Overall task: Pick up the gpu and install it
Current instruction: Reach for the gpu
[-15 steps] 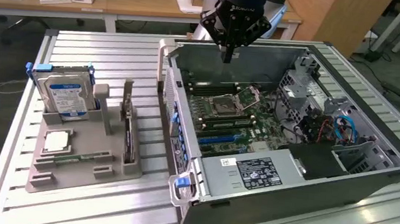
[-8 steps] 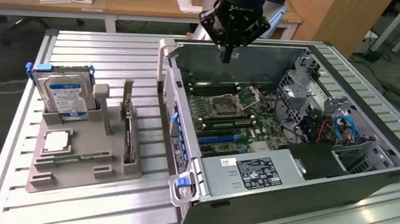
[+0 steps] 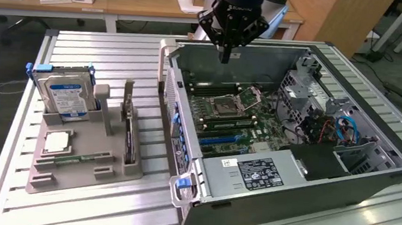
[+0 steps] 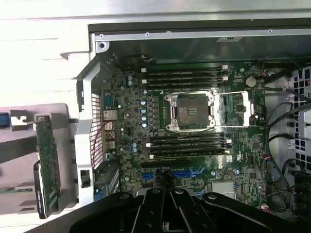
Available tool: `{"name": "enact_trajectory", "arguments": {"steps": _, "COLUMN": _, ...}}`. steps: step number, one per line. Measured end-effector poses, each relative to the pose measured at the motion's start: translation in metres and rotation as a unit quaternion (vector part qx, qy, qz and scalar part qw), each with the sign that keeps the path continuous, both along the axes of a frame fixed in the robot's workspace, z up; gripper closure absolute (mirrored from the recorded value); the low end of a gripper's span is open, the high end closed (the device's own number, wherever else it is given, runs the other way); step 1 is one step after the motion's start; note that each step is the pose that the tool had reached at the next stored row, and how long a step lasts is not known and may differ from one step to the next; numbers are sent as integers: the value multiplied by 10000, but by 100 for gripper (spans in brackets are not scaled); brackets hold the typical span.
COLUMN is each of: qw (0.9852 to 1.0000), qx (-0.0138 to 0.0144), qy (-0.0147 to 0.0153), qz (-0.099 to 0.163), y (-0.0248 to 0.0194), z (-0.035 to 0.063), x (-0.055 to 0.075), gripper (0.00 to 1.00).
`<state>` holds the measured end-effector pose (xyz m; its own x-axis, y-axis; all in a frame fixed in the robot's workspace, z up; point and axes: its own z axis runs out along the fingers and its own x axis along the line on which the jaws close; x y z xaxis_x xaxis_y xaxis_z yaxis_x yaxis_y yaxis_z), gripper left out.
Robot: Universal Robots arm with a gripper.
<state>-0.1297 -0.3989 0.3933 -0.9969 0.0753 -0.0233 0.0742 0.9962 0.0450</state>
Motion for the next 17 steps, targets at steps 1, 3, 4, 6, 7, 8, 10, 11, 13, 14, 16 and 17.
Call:
{"name": "enact_trajectory", "arguments": {"steps": 1, "qw": 10000, "qx": 0, "qy": 0, "qz": 0, "y": 0, "z": 0, "x": -9, "gripper": 90}}
{"name": "enact_trajectory", "arguments": {"steps": 3, "qw": 10000, "qx": 0, "qy": 0, "qz": 0, "y": 0, "z": 0, "x": -25, "gripper": 90}}
{"name": "enact_trajectory", "arguments": {"steps": 4, "qw": 10000, "qx": 0, "qy": 0, "qz": 0, "y": 0, "z": 0, "x": -32, "gripper": 90}}
{"name": "enact_trajectory", "arguments": {"steps": 6, "qw": 10000, "qx": 0, "qy": 0, "qz": 0, "y": 0, "z": 0, "x": -47, "gripper": 90}}
{"name": "enact_trajectory", "arguments": {"steps": 7, "qw": 10000, "qx": 0, "qy": 0, "qz": 0, "y": 0, "z": 0, "x": -55, "gripper": 90}}
{"name": "enact_trajectory", "arguments": {"steps": 8, "qw": 10000, "qx": 0, "qy": 0, "qz": 0, "y": 0, "z": 0, "x": -62, "gripper": 90}}
{"name": "enact_trajectory", "arguments": {"steps": 10, "qw": 10000, "qx": 0, "qy": 0, "qz": 0, "y": 0, "z": -1, "x": -77, "gripper": 90}}
{"name": "enact_trajectory", "arguments": {"steps": 11, "qw": 10000, "qx": 0, "qy": 0, "qz": 0, "y": 0, "z": 0, "x": -84, "gripper": 90}}
{"name": "enact_trajectory", "arguments": {"steps": 13, "qw": 10000, "qx": 0, "qy": 0, "qz": 0, "y": 0, "z": 0, "x": -99, "gripper": 90}}
{"name": "enact_trajectory", "arguments": {"steps": 14, "qw": 10000, "qx": 0, "qy": 0, "qz": 0, "y": 0, "z": 0, "x": -106, "gripper": 90}}
{"name": "enact_trajectory", "arguments": {"steps": 16, "qw": 10000, "qx": 0, "qy": 0, "qz": 0, "y": 0, "z": 0, "x": -119, "gripper": 90}}
{"name": "enact_trajectory", "arguments": {"steps": 17, "qw": 10000, "qx": 0, "qy": 0, "qz": 0, "y": 0, "z": 0, "x": -124, "gripper": 90}}
